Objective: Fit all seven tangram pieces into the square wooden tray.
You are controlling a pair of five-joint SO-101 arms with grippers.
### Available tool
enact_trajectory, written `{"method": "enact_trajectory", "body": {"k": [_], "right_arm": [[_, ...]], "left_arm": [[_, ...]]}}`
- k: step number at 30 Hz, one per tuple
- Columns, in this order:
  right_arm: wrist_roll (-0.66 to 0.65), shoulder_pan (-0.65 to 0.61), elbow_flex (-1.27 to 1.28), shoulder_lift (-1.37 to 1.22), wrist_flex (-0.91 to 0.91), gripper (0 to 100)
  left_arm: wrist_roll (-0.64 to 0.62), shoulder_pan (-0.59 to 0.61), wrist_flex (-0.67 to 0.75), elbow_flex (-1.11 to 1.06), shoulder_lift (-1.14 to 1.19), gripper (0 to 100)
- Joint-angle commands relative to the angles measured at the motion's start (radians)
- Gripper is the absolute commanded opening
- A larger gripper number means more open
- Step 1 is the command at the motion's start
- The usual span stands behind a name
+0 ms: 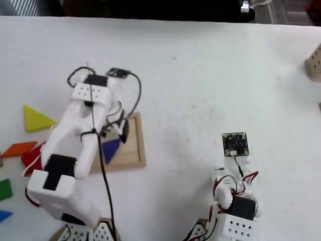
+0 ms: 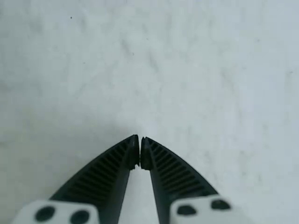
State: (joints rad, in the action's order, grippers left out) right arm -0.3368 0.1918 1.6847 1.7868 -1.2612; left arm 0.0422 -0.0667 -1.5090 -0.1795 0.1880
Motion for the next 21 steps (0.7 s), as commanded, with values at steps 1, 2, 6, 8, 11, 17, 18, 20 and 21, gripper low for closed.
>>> {"method": "enact_trajectory", "body": {"k": [1, 2, 6, 8, 11, 17, 18, 20, 21], "right_arm": [[-0.009, 0.007, 0.006, 0.012, -0.005, 1.8], [-0.009, 0.007, 0.006, 0.012, -0.005, 1.8], [-0.009, 0.007, 0.006, 0.012, -0.005, 1.8], [-0.009, 0.007, 0.006, 0.012, -0.005, 1.9], [-0.009, 0.007, 0.006, 0.012, -0.005, 1.9], [-0.009, 0.007, 0.006, 0.012, -0.005, 1.9], [-0.009, 0.007, 0.006, 0.012, -0.005, 1.9], [-0.009, 0.007, 0.006, 0.012, -0.005, 1.9], [-0.009, 0.007, 0.006, 0.012, -0.005, 1.9]], "left_arm": [[-0.018, 0.105, 0.014, 0.044, -0.067, 34], [-0.018, 0.128, 0.011, 0.061, -0.067, 34], [-0.018, 0.131, -0.061, 0.121, -0.067, 29], [-0.017, 0.074, -0.091, 0.123, -0.067, 25], [0.006, -0.036, -0.087, 0.084, -0.067, 15], [0.038, -0.185, 0.021, -0.071, -0.068, 7], [0.04, -0.191, 0.029, -0.083, -0.07, 7], [0.052, -0.193, 0.04, -0.097, -0.076, 5], [0.089, -0.193, 0.052, -0.107, -0.088, 2]]}}
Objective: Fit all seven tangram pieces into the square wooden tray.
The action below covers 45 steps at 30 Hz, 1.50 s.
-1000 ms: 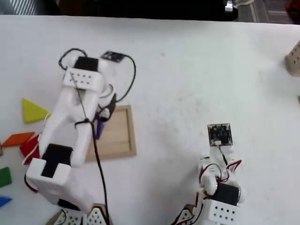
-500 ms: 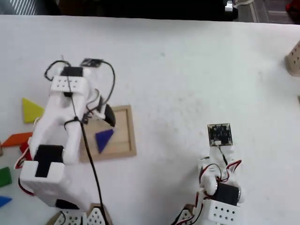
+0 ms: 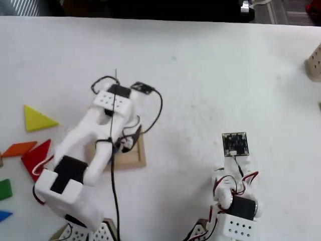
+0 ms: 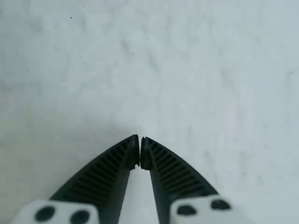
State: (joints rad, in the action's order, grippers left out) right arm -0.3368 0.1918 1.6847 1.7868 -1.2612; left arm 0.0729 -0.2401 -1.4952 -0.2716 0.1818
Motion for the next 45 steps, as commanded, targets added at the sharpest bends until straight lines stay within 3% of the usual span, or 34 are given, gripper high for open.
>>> {"method": "enact_trajectory", "body": {"k": [1, 9, 13, 18, 26, 33, 45], "right_arm": [[-0.009, 0.007, 0.006, 0.012, -0.005, 1.9], [-0.009, 0.007, 0.006, 0.012, -0.005, 1.9], [-0.009, 0.007, 0.006, 0.012, -0.005, 1.8], [-0.009, 0.007, 0.006, 0.012, -0.005, 1.8], [-0.009, 0.008, 0.006, 0.012, -0.005, 1.7], [-0.009, 0.008, 0.006, 0.012, -0.005, 1.7], [-0.009, 0.008, 0.006, 0.012, -0.005, 1.7]], "left_arm": [[0.1, -0.021, 0.049, -0.038, -0.101, 2], [0.135, -0.068, 0.316, -0.41, -0.348, 2], [0.135, -0.064, 0.368, -0.499, -0.384, 2], [0.135, -0.056, 0.407, -0.506, -0.383, 2], [0.133, 0.127, 0.474, -0.446, -0.225, 2], [0.133, 0.205, 0.33, -0.235, -0.033, 2], [0.133, 0.277, 0.359, -0.184, -0.021, 2]]}}
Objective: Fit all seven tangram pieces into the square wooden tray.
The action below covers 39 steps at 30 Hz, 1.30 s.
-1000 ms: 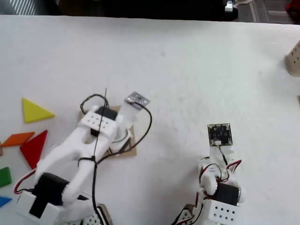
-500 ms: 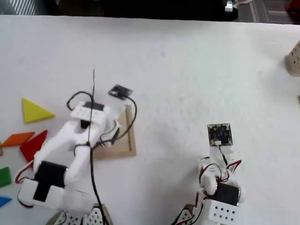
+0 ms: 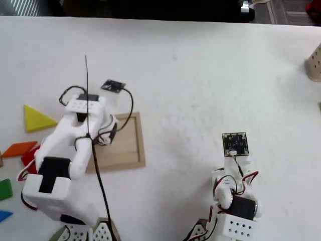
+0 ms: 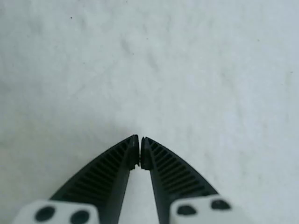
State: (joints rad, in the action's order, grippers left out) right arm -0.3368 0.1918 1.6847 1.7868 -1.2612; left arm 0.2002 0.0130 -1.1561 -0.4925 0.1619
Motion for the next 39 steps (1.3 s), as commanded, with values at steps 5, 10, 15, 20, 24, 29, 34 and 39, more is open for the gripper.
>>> {"method": "enact_trajectory", "body": {"k": [5, 10, 15, 20, 24, 29, 34, 39], "right_arm": [[-0.009, 0.008, 0.006, 0.012, -0.005, 1.7], [-0.009, 0.008, 0.006, 0.012, -0.005, 1.7], [-0.009, 0.008, 0.006, 0.012, -0.005, 1.7], [-0.005, 0.007, 0.006, 0.012, -0.002, 2.0], [-0.008, 0.002, 0.006, 0.012, -0.005, 2.0], [-0.008, 0.002, 0.006, 0.012, -0.005, 1.9], [-0.008, 0.002, 0.006, 0.012, -0.005, 1.9], [-0.008, 0.002, 0.006, 0.012, -0.005, 1.9]], "left_arm": [[0.005, 0.025, 0.063, 0.054, 0.001, 2], [-0.114, 0.051, 0.149, 0.057, 0.004, 2], [-0.149, 0.058, 0.158, 0.054, -0.002, 2], [-0.147, 0.064, 0.155, 0.048, -0.004, 2], [-0.147, 0.088, 0.155, 0.048, -0.005, 2], [-0.147, 0.09, 0.137, 0.048, -0.005, 2], [-0.147, 0.09, 0.137, 0.051, -0.005, 2], [-0.147, 0.09, 0.137, 0.051, -0.005, 2]]}}
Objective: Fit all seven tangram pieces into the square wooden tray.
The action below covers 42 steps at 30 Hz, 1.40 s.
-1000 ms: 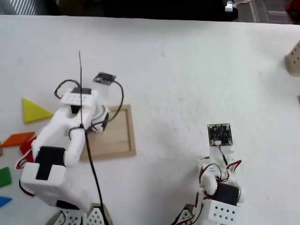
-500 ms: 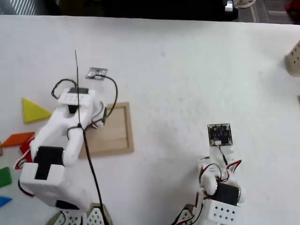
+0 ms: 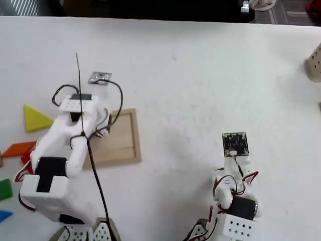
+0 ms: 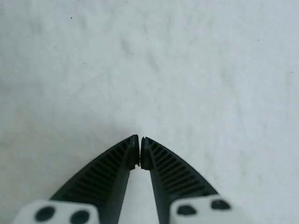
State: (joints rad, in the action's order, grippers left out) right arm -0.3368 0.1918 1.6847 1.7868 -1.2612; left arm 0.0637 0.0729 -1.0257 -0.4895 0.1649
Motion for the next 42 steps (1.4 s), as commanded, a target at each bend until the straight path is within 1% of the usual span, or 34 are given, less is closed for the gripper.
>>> {"method": "enact_trajectory", "body": {"k": [1, 20, 24, 26, 29, 34, 37, 42], "right_arm": [[-0.008, 0.002, 0.006, 0.012, -0.005, 1.9], [-0.008, 0.002, 0.006, 0.012, -0.005, 1.9], [-0.008, 0.002, 0.006, 0.012, -0.005, 1.9], [-0.008, 0.002, 0.006, 0.012, -0.005, 1.9], [-0.008, 0.002, 0.006, 0.012, -0.005, 1.9], [-0.008, 0.002, 0.006, 0.012, -0.005, 1.9], [-0.008, 0.002, 0.006, 0.012, -0.005, 1.9], [-0.008, 0.002, 0.006, 0.012, -0.005, 1.9]], "left_arm": [[-0.011, 0.03, 0.006, 0.048, -0.008, 2], [-0.009, 0.031, -0.015, 0.04, -0.031, 2], [0.012, 0.031, 0.048, -0.058, -0.128, 2], [0.043, 0.03, 0.092, -0.127, -0.205, 2], [0.052, 0.025, 0.143, -0.232, -0.343, 2], [0.049, 0.038, 0.144, -0.321, -0.539, 2], [0.044, 0.104, 0.121, -0.33, -0.613, 2], [0.043, 0.286, 0.031, -0.239, -0.647, 2]]}}
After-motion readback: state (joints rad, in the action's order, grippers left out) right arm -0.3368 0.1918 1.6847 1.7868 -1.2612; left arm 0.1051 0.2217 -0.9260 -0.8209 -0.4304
